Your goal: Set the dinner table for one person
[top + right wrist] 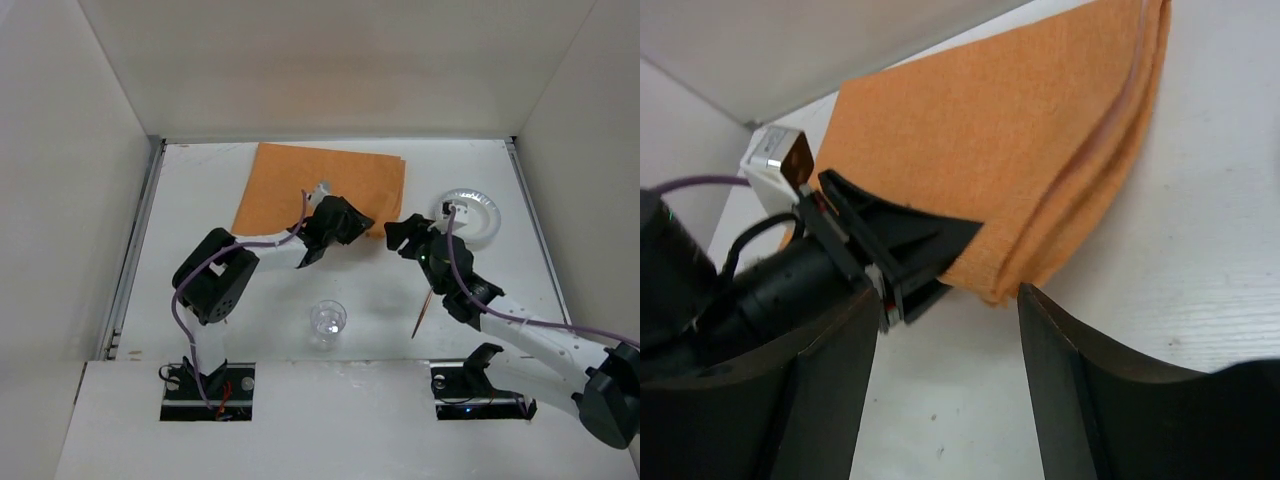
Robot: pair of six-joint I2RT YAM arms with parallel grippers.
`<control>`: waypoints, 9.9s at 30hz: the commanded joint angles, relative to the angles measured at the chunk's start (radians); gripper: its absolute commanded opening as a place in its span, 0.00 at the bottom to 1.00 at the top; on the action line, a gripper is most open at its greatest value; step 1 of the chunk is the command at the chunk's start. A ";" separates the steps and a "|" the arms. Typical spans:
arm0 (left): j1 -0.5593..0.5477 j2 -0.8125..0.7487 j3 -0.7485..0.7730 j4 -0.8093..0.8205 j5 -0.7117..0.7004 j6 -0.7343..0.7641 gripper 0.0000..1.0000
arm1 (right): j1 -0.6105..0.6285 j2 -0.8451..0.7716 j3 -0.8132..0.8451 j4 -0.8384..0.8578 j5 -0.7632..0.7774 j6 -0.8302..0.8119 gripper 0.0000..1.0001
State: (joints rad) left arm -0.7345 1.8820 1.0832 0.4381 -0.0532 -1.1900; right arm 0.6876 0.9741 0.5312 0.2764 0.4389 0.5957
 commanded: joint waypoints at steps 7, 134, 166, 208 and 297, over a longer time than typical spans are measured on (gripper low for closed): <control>-0.039 -0.246 -0.117 -0.012 -0.046 0.041 0.44 | -0.093 -0.111 -0.051 -0.042 0.034 0.096 0.65; 0.297 -0.784 -0.790 0.264 -0.303 0.457 0.15 | -0.771 0.104 -0.057 -0.152 -0.051 0.357 0.59; 0.335 -0.798 -0.827 0.321 -0.263 0.417 0.31 | -0.960 0.658 -0.077 0.355 -0.391 0.593 0.48; 0.390 -0.778 -0.832 0.274 -0.290 0.372 0.52 | -0.324 0.454 0.098 0.353 -0.520 0.510 0.10; 0.337 -0.937 -0.812 0.139 -0.404 0.431 0.21 | 0.395 0.236 0.348 -0.667 -0.339 -0.142 0.52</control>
State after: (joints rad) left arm -0.3870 1.0050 0.2642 0.5507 -0.4026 -0.7914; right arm 1.0607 1.1717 0.8158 -0.3599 0.1005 0.5003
